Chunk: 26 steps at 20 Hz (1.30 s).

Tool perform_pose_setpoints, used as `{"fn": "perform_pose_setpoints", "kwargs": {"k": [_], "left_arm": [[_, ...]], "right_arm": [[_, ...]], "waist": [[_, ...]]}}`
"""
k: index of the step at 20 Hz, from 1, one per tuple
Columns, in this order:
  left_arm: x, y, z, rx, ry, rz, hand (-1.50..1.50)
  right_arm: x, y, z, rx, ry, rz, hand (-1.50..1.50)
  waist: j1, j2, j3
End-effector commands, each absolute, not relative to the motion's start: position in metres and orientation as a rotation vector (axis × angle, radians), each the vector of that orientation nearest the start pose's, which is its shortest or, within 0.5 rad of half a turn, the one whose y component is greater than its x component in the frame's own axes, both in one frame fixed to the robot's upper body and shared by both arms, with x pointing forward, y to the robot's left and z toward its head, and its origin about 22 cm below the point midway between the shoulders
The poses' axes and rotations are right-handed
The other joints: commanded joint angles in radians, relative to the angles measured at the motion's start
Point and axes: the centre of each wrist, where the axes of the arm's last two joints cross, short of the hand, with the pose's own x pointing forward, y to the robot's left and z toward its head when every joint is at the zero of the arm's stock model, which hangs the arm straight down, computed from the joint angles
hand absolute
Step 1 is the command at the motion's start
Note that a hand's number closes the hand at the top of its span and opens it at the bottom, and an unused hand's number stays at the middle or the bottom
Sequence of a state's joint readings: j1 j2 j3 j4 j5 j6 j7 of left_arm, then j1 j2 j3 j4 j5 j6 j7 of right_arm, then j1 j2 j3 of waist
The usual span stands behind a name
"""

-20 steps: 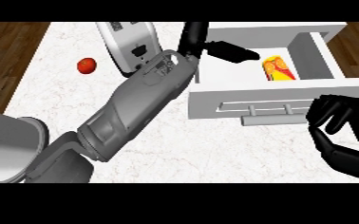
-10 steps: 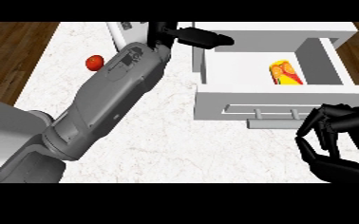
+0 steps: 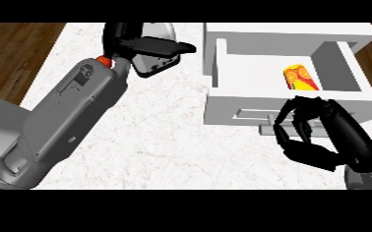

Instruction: Pick up the cup, place it into the drawer and close the drawer

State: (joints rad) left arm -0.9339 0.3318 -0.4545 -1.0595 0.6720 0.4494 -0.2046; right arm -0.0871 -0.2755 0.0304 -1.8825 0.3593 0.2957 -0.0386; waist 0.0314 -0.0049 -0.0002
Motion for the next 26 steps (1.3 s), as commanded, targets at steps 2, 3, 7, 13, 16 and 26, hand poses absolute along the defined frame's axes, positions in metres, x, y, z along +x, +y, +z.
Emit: {"fn": "perform_pose_setpoints", "kwargs": {"k": [2, 3, 7, 13, 16, 26], "left_arm": [[0.384, 0.175, 0.132, -0.154, -1.907, -0.058, -1.5], [0.384, 0.172, 0.137, -0.136, -1.918, -0.034, -1.5], [0.375, 0.214, 0.125, -0.128, -1.911, -0.022, -1.5], [0.353, 0.245, 0.133, -0.134, -1.925, -0.036, -1.5], [0.341, 0.256, 0.118, -0.147, -1.917, -0.025, -1.5], [0.331, 0.285, 0.112, -0.12, -1.907, -0.023, -1.5]], "right_arm": [[0.266, -0.234, 0.084, -0.407, -1.774, 1.026, 1.5], [0.267, -0.234, 0.074, -0.43, -1.758, 1.076, 1.5], [0.283, -0.216, 0.055, -0.553, -1.671, 1.232, 1.5], [0.317, -0.205, 0.003, -0.641, -1.599, 1.327, 1.5], [0.35, -0.198, 0.0, -0.629, -1.579, 1.316, 1.5], [0.415, -0.233, 0.016, -0.6, -1.535, 1.244, 1.5]], "waist": [[0.007, 0.005, 0.0], [0.0, 0.005, 0.0], [0.016, 0.008, 0.0], [0.016, 0.01, 0.001], [0.019, 0.013, 0.001], [0.025, 0.023, 0.002]]}}
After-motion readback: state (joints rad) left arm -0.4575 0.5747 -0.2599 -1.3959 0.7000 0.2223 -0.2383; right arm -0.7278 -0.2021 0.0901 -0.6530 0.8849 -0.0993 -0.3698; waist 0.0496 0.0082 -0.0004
